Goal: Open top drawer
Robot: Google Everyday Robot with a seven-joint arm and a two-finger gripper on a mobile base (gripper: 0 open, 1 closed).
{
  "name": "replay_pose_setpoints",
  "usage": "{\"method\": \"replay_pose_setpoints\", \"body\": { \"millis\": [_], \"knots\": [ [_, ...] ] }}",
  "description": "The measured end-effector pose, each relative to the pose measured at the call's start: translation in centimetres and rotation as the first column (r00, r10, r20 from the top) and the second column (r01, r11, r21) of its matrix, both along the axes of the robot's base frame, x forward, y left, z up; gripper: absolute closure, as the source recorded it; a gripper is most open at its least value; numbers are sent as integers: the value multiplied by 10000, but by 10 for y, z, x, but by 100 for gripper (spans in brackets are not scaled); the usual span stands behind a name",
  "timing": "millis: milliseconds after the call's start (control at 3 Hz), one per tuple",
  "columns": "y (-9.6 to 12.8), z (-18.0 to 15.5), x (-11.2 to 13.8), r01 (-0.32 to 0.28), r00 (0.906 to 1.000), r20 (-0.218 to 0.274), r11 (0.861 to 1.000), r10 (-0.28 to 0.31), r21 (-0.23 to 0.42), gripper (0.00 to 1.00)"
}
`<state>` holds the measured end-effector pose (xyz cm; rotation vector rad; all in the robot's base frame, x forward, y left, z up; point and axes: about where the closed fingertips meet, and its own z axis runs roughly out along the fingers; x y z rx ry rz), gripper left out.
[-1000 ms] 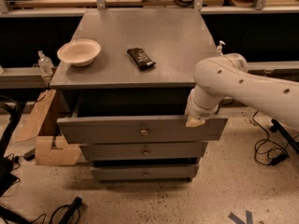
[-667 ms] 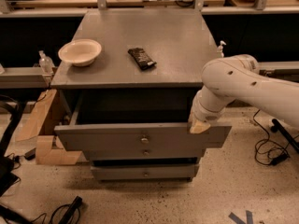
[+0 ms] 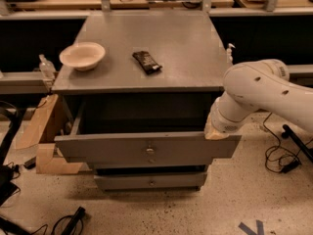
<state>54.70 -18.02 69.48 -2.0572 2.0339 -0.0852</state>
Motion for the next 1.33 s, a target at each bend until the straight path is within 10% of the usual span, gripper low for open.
{"method": "replay_pose_setpoints", "body": {
  "millis": [667,1333],
  "knots": [
    [0,6,0,0,10000,0,10000,0,0,100],
    [0,7,0,-6,10000,-9,10000,6,-3,59]
  ]
}}
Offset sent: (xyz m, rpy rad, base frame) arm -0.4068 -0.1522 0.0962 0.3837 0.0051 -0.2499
